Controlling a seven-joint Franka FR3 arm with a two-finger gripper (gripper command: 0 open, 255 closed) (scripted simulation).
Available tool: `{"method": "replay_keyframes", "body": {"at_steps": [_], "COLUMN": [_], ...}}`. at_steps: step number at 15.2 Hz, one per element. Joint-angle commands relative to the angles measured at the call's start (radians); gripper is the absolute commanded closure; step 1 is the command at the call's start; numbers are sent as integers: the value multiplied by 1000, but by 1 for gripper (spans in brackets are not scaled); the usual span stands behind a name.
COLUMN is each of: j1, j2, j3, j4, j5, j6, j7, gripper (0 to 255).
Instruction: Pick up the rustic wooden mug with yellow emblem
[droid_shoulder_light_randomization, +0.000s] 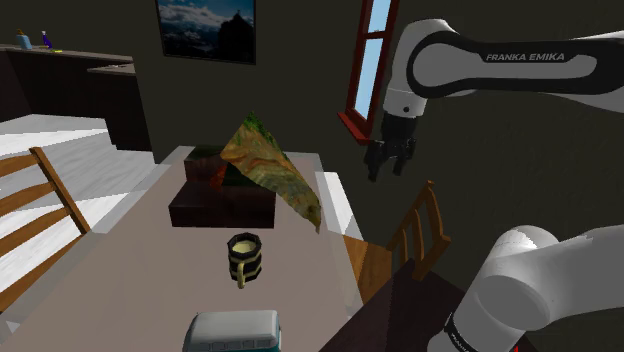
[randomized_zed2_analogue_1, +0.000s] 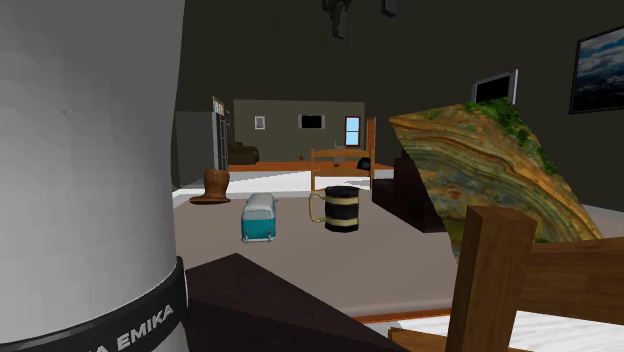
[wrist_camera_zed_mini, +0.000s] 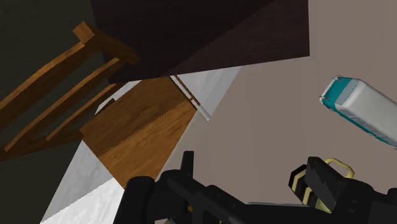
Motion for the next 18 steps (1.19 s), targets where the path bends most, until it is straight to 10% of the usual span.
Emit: {"method": "replay_keyframes", "body": {"at_steps": [1, 18], "j1": [0, 29], "j2": [0, 421], "j3": [0, 329], "j4": [0, -25], "j5": [0, 111], "j6": [0, 495], "j7": [0, 505], "gripper": [0, 0]}}
